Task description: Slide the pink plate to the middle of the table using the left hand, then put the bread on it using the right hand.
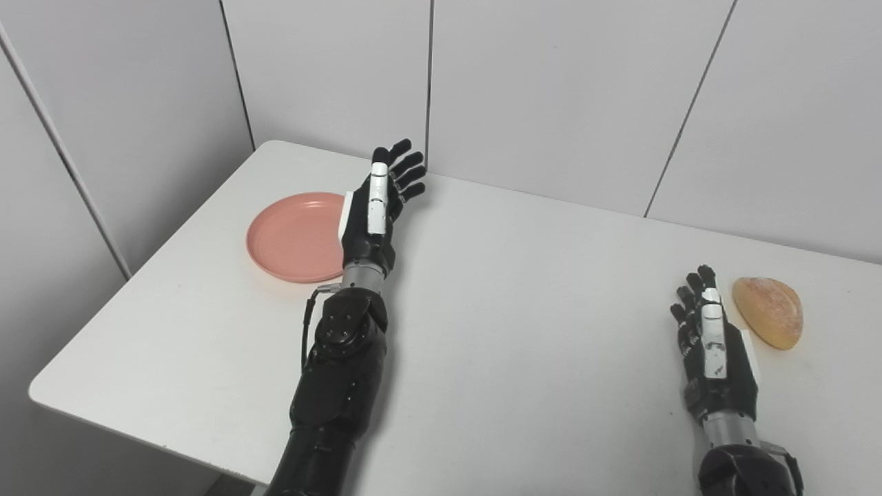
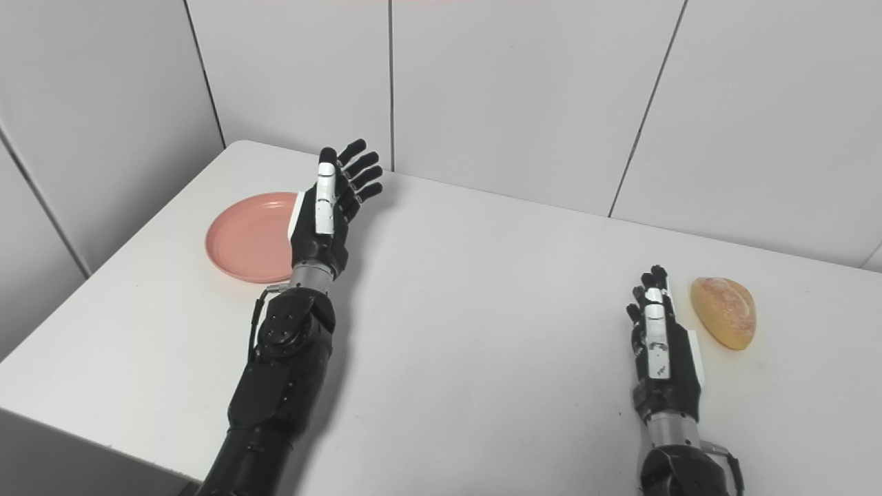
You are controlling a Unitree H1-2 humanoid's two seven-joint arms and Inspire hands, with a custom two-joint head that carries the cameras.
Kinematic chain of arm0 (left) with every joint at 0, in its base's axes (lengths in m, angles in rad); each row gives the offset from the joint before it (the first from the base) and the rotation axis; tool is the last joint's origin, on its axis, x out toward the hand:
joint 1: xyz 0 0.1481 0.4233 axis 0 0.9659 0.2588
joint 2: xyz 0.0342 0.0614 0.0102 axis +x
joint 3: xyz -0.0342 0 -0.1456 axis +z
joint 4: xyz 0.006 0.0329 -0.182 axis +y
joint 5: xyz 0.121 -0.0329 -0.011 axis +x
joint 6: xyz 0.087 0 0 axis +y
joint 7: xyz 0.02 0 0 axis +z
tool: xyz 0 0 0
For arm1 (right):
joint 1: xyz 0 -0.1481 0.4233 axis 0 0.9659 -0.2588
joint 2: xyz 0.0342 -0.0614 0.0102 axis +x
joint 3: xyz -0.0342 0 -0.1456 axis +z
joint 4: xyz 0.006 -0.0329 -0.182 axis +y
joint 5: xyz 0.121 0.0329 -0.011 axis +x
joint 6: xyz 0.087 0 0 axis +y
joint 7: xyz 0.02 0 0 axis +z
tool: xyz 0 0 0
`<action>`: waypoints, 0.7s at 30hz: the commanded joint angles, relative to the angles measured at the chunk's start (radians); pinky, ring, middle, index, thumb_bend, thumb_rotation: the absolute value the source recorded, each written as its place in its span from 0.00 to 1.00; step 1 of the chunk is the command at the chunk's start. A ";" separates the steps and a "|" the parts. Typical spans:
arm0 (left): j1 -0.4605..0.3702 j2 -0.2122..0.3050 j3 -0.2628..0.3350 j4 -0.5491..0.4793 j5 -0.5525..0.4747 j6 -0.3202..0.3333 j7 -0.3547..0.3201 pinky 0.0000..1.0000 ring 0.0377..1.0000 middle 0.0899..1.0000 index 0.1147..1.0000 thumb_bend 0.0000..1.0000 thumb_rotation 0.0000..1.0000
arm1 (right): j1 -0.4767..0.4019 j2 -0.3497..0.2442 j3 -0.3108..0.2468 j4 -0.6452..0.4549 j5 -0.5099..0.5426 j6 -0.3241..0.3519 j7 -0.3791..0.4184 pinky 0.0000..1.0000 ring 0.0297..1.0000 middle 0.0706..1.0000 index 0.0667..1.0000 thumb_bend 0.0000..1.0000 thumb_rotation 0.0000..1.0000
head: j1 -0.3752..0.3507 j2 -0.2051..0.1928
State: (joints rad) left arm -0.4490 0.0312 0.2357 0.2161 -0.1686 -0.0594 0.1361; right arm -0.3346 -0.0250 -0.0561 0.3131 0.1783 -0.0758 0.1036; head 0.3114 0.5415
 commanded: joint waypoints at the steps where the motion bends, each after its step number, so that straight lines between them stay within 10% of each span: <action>1: -0.057 0.017 0.017 -0.039 0.008 -0.008 0.031 0.76 0.77 0.75 0.73 0.71 1.00 | 0.002 -0.006 -0.005 0.007 0.005 -0.045 0.014 1.00 1.00 1.00 1.00 0.78 0.89 | 0.004 0.002; 21: -0.049 0.163 0.177 -0.080 0.013 0.069 0.180 0.72 0.73 0.69 0.68 0.66 1.00 | -0.001 -0.013 0.002 -0.005 -0.002 -0.025 0.019 1.00 1.00 1.00 1.00 0.80 0.91 | 0.017 0.012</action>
State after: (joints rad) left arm -0.4640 0.1608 0.4106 0.1536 -0.1719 0.0214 0.3122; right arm -0.3335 -0.0300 -0.0519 0.3107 0.1765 -0.0757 0.1152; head 0.3283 0.5538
